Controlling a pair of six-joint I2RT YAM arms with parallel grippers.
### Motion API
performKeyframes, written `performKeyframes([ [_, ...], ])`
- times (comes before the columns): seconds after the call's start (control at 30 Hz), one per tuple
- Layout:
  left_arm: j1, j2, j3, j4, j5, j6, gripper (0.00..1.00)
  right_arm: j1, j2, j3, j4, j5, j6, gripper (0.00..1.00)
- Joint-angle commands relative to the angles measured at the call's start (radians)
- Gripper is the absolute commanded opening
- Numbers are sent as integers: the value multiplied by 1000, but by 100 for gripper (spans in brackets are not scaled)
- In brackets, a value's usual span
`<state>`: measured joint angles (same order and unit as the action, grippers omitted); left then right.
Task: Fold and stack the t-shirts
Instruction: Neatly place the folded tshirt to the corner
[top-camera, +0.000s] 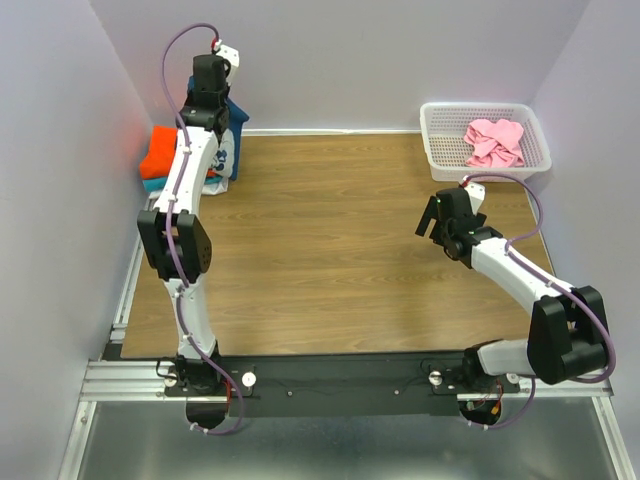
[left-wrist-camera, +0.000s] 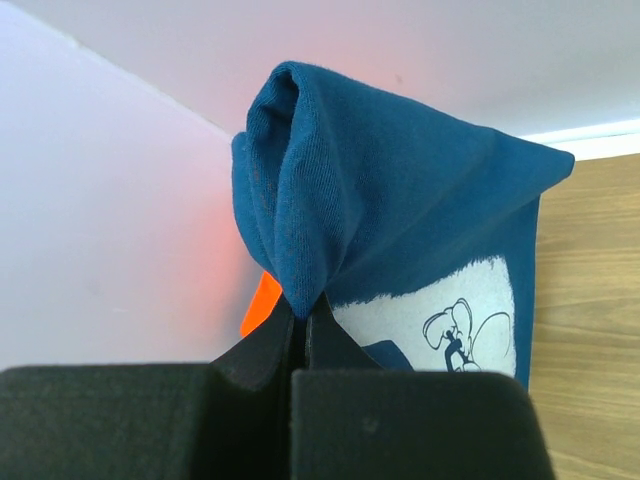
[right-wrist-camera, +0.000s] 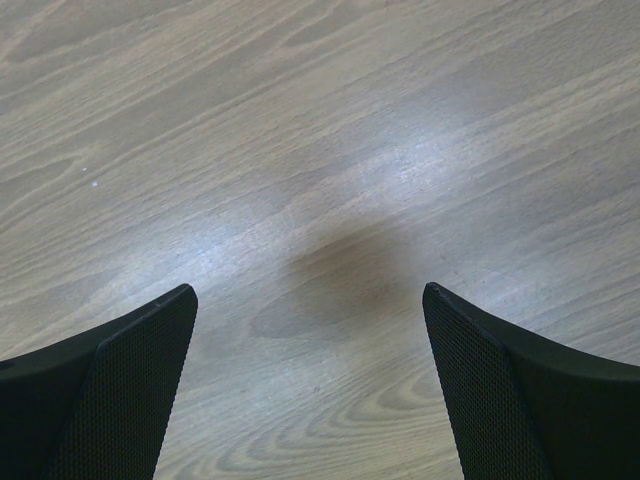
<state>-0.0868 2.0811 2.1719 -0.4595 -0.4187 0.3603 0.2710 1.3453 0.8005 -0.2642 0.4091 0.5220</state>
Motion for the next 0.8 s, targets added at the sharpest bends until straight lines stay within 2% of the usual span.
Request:
performKeyframes([
  [0.0,9,-70,40,24,-3,26,0,-4,9,32,-20,37,-2,100],
  [0.47,47,-33,48,82,-26,101,0,-4,28,36,-23,19,0,100],
  [0.77,116,60,19,142,40,155,0,-4,44,45,-26,14,-4,100],
])
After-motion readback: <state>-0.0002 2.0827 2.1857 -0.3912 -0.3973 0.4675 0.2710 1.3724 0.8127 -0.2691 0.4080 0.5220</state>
